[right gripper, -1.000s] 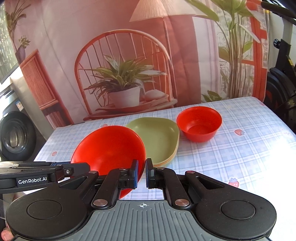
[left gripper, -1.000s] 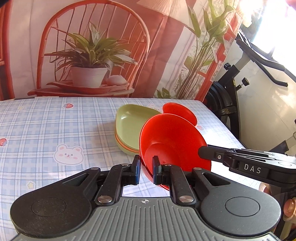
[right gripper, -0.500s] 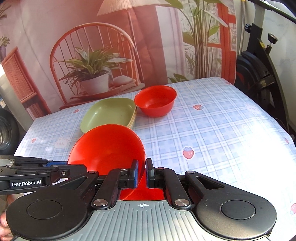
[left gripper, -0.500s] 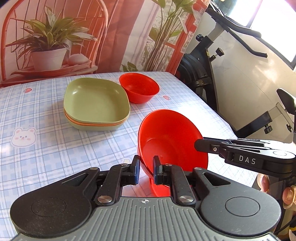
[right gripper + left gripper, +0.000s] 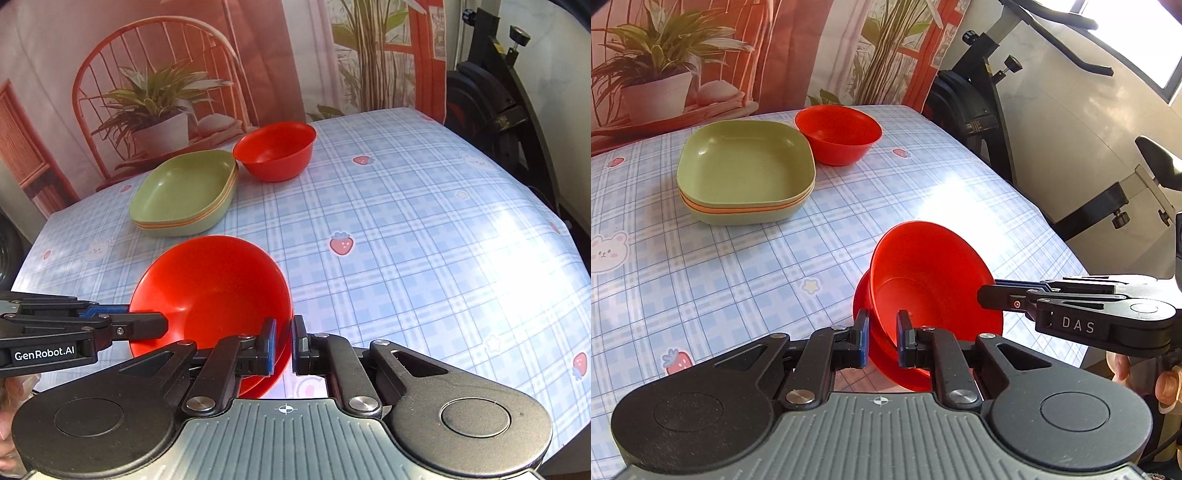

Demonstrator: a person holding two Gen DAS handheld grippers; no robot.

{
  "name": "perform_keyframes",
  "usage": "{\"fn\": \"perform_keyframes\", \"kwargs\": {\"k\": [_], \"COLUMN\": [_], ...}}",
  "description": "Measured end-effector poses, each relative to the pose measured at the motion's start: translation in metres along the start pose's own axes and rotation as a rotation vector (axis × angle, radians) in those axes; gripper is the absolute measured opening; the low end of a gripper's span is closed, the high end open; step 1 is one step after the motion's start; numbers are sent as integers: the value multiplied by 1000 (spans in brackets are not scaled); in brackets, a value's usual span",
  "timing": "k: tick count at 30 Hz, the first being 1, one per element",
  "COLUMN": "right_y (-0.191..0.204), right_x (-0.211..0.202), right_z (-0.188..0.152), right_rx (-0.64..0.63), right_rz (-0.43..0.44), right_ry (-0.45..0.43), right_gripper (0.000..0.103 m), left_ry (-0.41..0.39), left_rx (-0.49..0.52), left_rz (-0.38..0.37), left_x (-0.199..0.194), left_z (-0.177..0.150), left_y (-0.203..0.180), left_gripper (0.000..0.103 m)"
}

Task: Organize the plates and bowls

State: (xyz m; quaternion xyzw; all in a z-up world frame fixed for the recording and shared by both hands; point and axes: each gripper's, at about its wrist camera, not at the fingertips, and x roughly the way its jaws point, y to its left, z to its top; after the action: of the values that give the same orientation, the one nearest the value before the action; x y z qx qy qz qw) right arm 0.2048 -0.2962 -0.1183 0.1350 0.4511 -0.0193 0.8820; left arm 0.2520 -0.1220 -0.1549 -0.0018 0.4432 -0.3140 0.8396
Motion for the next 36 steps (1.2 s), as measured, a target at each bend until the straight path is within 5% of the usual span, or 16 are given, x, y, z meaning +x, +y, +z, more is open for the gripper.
{"fn": "perform_keyframes", "kwargs": {"k": [30, 36], "right_y": [-4, -6], "right_x": [1, -8], "right_z": [-2, 12], "right_rx": [-4, 0], "right_rz": [0, 17], "right_ry": [4, -62], "right_gripper": [10, 11], "left_ry": [-41, -90], "left_rx": [-53, -53], "left_rz": [13, 34], "left_x": [-5, -13], "left_z": [-3, 8], "left_y": [9, 16], "left_gripper": [22, 22]}}
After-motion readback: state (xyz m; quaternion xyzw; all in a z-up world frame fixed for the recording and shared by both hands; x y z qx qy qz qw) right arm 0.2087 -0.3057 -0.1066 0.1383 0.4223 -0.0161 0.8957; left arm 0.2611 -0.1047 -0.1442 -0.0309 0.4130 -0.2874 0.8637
